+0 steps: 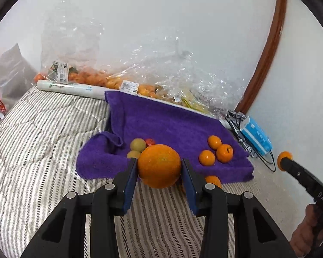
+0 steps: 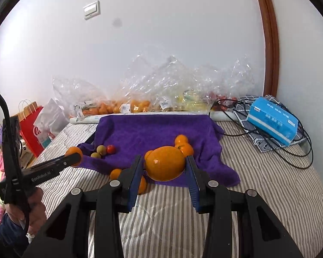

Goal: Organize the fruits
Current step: 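Lift both held oranges and carry them over the purple towel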

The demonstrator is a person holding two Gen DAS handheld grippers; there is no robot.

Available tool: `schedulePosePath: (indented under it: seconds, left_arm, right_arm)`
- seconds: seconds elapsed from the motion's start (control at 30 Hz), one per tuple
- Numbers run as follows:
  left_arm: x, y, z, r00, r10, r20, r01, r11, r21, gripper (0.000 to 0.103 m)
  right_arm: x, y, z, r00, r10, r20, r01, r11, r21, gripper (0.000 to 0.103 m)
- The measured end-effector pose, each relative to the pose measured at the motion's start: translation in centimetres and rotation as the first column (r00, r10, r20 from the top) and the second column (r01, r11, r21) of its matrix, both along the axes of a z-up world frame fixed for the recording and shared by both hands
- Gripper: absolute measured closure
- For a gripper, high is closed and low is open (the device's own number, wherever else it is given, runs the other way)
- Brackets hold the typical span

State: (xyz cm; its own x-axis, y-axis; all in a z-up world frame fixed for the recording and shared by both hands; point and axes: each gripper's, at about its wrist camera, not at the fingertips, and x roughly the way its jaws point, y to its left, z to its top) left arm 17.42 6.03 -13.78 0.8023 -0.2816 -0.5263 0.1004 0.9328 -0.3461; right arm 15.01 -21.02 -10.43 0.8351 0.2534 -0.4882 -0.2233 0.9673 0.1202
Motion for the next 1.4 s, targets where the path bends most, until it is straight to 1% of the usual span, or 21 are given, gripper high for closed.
schedulePosePath:
  seconds: [0.1, 0.2, 0.33, 0.57, 0.73, 0.83, 0.93, 1.1, 1.2, 1.3, 1.4]
  left_arm:
    - [0.4, 0.6, 1.0, 1.0, 0.016, 0.014, -0.016, 1.0, -0.003, 0.065]
    - [1.1, 1.0, 1.7, 0.999, 0.04, 0.029, -0.041, 0.999, 0.014, 0.065]
    - [2.2, 1.5, 2.2, 0.998, 0.062, 0.033, -0.062, 0.998, 0.003, 0.065]
    - [4.4, 1.7, 3.6, 0.993, 0.091, 0.068, -0.092, 0.996, 0.014, 0.065]
    - [6.9, 1.4, 3.9, 0.994, 0.098, 0.054, -0.097, 0.995, -0.015, 0.065]
    - [8.4, 0.9, 3.5, 0.995, 0.095, 0.039, -0.094, 0.995, -0.029, 0.065]
    - [9.5, 0.3, 2.5, 0.995, 0.095, 0.03, -0.094, 0.995, -0.02, 0.065]
    - [10.5, 0.0, -0.2, 0.996, 0.092, -0.013, -0.092, 0.996, -0.005, 0.065]
    - [10.9, 0.4, -1.1, 0.995, 0.097, -0.031, -0.098, 0.995, -0.02, 0.065]
    - [11.1, 0.6, -2.0, 0.993, 0.113, -0.044, -0.113, 0.994, -0.008, 0.065]
    - [11.2, 0.8, -2.2, 0.993, 0.102, -0.05, -0.104, 0.994, -0.03, 0.065]
  right_arm:
    - [0.8, 0.3, 0.3, 1.0, 0.008, 0.004, -0.008, 1.0, -0.002, 0.064]
    - [1.8, 0.8, 1.0, 1.0, 0.013, 0.018, -0.013, 1.0, -0.009, 0.064]
    - [3.3, 1.3, 1.7, 0.999, 0.024, 0.041, -0.024, 1.0, -0.009, 0.064]
    - [6.8, 1.5, 2.5, 0.997, 0.044, 0.068, -0.045, 0.999, 0.016, 0.064]
    - [9.1, 1.9, 2.6, 0.995, 0.056, 0.08, -0.057, 0.998, 0.011, 0.064]
    - [10.6, 2.1, 2.2, 0.994, 0.071, 0.084, -0.072, 0.997, 0.013, 0.064]
    - [12.1, 2.3, 1.0, 0.995, 0.077, 0.066, -0.078, 0.997, 0.012, 0.064]
    - [14.4, 2.1, -1.8, 0.997, 0.081, -0.004, -0.081, 0.997, 0.017, 0.064]
    - [15.1, 2.1, -2.6, 0.997, 0.074, -0.027, -0.074, 0.997, 0.008, 0.064]
    - [15.5, 2.0, -3.3, 0.996, 0.076, -0.038, -0.076, 0.997, 0.016, 0.064]
    - [16.0, 2.2, -3.9, 0.995, 0.08, -0.052, -0.08, 0.997, 0.016, 0.064]
